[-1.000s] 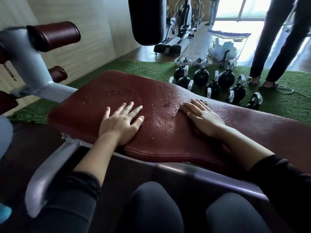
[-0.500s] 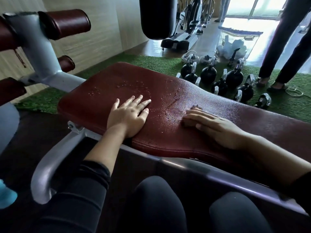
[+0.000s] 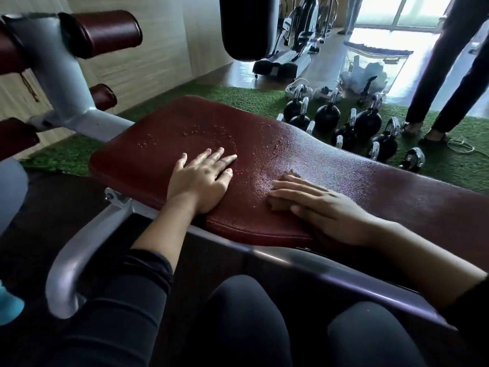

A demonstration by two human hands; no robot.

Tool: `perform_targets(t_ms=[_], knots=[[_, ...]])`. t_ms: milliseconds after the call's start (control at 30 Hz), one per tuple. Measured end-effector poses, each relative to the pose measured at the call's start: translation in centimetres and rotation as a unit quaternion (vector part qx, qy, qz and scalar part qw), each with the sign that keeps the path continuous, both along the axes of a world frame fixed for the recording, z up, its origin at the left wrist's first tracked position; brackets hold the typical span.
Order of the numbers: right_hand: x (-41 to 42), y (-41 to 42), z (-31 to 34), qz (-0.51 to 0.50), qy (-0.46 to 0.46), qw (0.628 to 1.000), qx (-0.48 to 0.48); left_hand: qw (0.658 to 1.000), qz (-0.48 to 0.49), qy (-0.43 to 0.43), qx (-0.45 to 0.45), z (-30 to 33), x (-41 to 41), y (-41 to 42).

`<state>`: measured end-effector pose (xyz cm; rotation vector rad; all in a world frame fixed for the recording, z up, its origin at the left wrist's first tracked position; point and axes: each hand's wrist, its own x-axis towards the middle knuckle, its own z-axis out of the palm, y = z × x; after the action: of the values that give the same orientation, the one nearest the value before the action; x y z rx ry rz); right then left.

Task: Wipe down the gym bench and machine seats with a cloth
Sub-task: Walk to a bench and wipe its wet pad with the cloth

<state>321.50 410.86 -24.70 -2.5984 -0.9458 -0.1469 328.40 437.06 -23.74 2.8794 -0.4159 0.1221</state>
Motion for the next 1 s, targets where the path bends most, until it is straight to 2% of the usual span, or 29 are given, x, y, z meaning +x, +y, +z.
perform_targets(t_ms=[133,267,400,533,667,800,1000], knots=[[3.3,-2.4,0.2,-0.098,0.042,0.994,0.011,1.0,0.006,-0.004,0.001,0.0,0.1,-0.2],[6.4,1.2,0.1,-0.156,0.031,0.987,-0.029,1.0,0.01,-0.01,0.002,-0.1,0.3,-0.2],[3.6,4.0,0.0,-0.101,0.004,0.994,-0.038,1.0,0.008,-0.01,-0.003,-0.2,0.3,-0.1],[-0.6,1.2,-0.3,-0.031,-0.018,0.998,-0.056,1.0,0.004,-0.014,-0.007,-0.3,0.3,0.0],[-1.2,-2.0,-0.3,-0.085,0.014,0.995,-0.042,1.0,0.003,-0.019,-0.014,-0.4,0.3,0.0],[0.1,-0.5,-0.6,-0.168,0.065,0.983,-0.039,0.999,0.003,-0.024,-0.023,-0.4,0.4,0.0],[0.1,3.3,0.4,-0.086,0.051,0.995,-0.015,0.998,-0.019,-0.025,-0.054,-0.6,0.3,0.5]])
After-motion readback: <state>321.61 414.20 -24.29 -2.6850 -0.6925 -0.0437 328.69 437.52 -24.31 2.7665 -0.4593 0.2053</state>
